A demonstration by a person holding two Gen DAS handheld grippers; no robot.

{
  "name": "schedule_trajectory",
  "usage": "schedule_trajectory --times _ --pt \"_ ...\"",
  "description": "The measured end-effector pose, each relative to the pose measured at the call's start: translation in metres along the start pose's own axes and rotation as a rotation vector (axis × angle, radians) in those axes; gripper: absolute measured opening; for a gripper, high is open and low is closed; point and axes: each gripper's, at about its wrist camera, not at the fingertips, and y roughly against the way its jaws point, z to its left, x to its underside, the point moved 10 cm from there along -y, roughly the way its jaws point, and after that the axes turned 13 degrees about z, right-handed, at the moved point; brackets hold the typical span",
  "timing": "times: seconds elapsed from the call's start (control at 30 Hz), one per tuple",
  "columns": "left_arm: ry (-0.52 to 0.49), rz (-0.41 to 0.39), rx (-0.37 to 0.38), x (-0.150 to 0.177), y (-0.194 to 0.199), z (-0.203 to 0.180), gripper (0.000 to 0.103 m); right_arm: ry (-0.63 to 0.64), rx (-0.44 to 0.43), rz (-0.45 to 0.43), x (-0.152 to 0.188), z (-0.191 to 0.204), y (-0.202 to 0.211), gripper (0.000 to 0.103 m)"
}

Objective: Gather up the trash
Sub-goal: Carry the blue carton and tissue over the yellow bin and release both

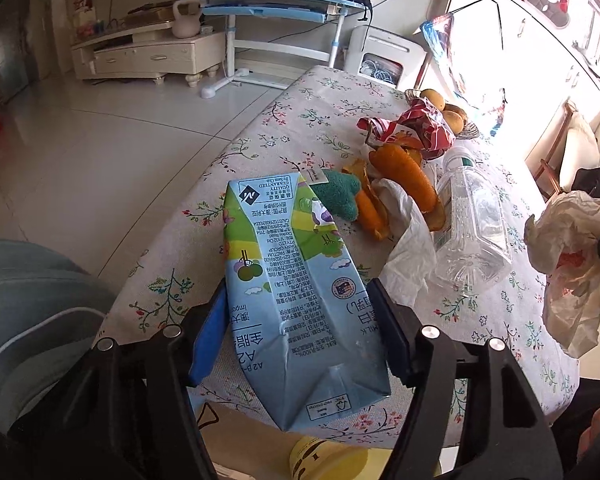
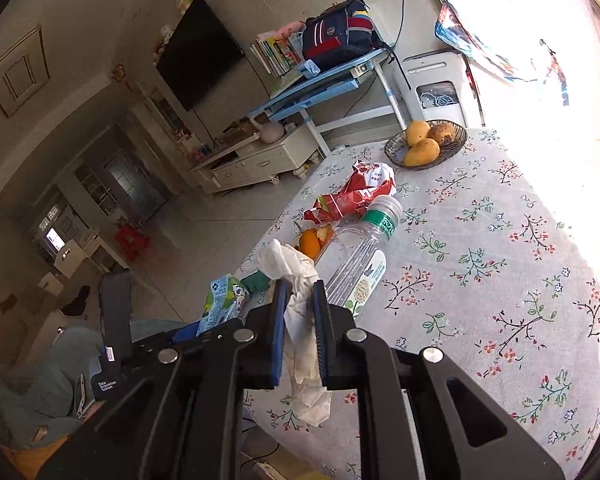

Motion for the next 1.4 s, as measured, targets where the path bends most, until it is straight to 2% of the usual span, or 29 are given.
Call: schedule_trajectory --times 0.17,0.3,0.57,0.63,0.7,0.77,0.87,0.9,0.97,1.03,1.1,1.13,1.23,1.3,1.4 --pt "0.010 -0.033 0.034 0.009 0.018 0.007 0.064 -0.021 -0.023 0.023 0.025 0.009 0.003 0.014" --pt "0.003 -0.051 0.066 0.024 0.036 0.008 0.064 -0.018 -0.026 0.094 0.062 0.022 -0.001 0.015" --pt "-0.123 -0.037 0.120 0.085 0.057 -0.022 0.064 -0.016 0.075 0.393 0.180 0.031 -0.026 0.015" --pt "-0.169 -0.013 0.136 0.105 0.057 -0.035 0.064 -0.021 0.127 0.443 0.200 0.024 -0.029 0.023" --pt "-0.217 0.018 0.148 0.125 0.053 -0.048 0.064 -0.041 0.169 0.424 0.201 0.018 -0.023 0.038" --pt "-0.260 0.060 0.162 0.145 0.048 -0.059 0.064 -0.078 0.179 0.360 0.189 0.011 -0.010 0.046" --pt "-0.325 0.136 0.174 0.175 0.036 -0.076 0.064 -0.126 0.201 0.248 0.169 -0.001 0.011 0.052" --pt "-0.352 0.161 0.173 0.186 0.032 -0.080 0.065 -0.144 0.202 0.209 0.163 -0.005 0.018 0.057" --pt "-0.417 0.223 0.163 0.207 0.021 -0.091 0.065 -0.181 0.210 0.133 0.153 -0.015 0.029 0.060" --pt "-0.513 0.328 0.148 0.234 0.006 -0.102 0.065 -0.207 0.210 0.081 0.146 -0.019 0.035 0.060" --pt "-0.593 0.421 0.102 0.259 -0.010 -0.104 0.065 -0.215 0.221 0.049 0.137 -0.021 0.037 0.060" --pt "-0.613 0.441 0.074 0.267 -0.015 -0.103 0.065 -0.214 0.228 0.041 0.136 -0.018 0.037 0.060" --pt "-0.609 0.393 0.041 0.257 -0.009 -0.102 0.067 -0.194 0.266 0.026 0.132 -0.017 0.029 0.061" --pt "-0.578 0.311 0.025 0.235 0.003 -0.096 0.076 -0.179 0.300 0.027 0.129 -0.017 0.025 0.062" --pt "-0.513 0.153 -0.034 0.192 0.025 -0.080 0.081 -0.156 0.360 0.011 0.127 -0.016 0.025 0.068"
